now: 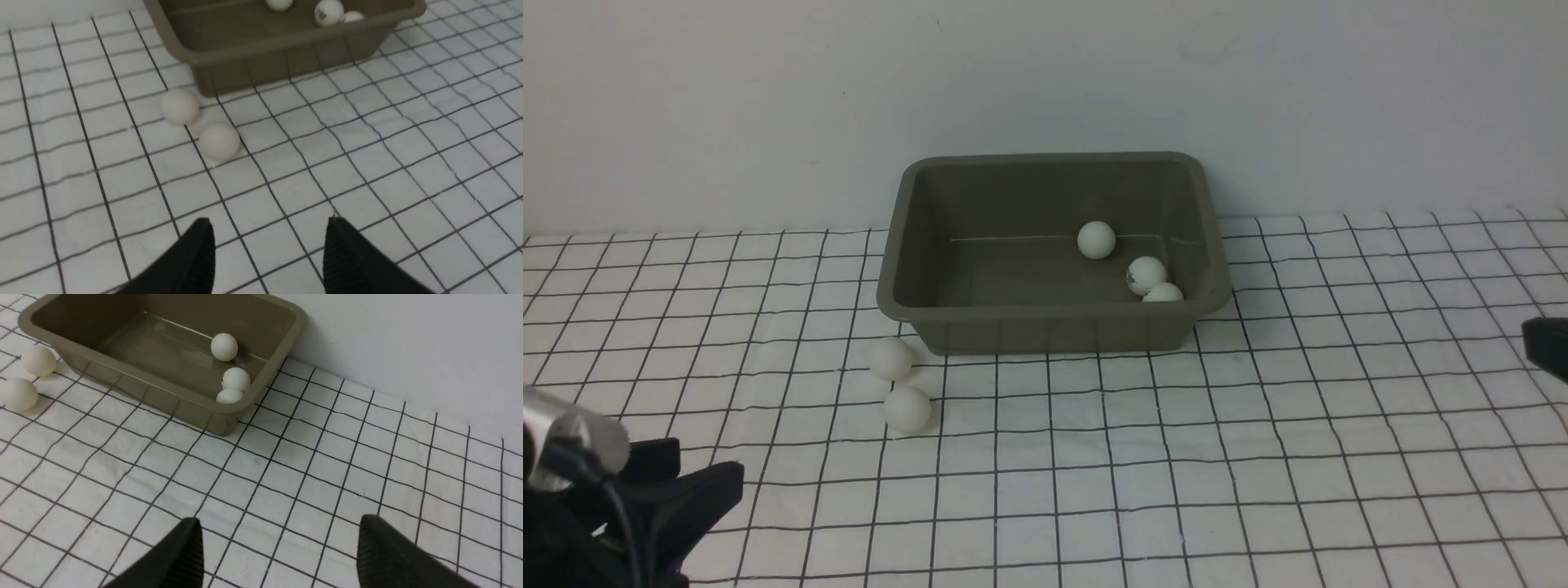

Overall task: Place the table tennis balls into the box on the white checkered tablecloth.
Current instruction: 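Reach for and grasp a ping pong ball on the table beside the basket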

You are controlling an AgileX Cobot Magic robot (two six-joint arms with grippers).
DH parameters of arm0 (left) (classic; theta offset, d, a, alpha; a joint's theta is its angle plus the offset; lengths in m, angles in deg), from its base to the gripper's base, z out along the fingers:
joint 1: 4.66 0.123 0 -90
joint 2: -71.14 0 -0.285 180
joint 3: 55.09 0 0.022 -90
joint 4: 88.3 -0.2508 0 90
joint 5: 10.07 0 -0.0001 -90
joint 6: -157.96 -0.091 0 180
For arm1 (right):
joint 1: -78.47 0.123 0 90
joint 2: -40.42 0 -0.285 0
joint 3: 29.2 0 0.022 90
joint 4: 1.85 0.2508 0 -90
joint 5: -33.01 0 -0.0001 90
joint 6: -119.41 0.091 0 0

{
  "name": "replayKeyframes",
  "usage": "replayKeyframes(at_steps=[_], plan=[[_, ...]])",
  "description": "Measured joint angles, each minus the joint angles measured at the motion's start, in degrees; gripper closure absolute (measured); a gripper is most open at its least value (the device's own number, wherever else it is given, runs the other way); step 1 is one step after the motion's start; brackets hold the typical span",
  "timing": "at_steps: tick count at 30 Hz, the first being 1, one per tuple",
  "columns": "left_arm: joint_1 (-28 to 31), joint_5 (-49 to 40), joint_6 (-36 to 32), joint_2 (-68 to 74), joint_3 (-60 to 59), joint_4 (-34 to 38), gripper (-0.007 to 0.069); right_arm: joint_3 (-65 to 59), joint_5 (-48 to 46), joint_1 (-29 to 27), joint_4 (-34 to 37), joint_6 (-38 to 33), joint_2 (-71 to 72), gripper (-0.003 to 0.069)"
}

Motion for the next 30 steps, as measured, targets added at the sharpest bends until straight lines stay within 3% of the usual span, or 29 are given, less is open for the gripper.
replayKeyframes(at_steps=[19,26,30], plan=[[-0.29,2.34,-8.12,32.72,14.48,-1.36,0.0289,0.00,1.12,0.00,2.74,-1.52,0.05,0.0198],[-7.39,3.11,-13.07,42.80,18.90,-0.63,0.0211,0.00,2.45,0.00,2.74,-1.56,0.05,0.0198],[-11.10,8.01,-12.84,48.36,19.63,-0.21,0.0171,0.00,2.55,0.00,2.74,-1.87,0.05,0.0198]])
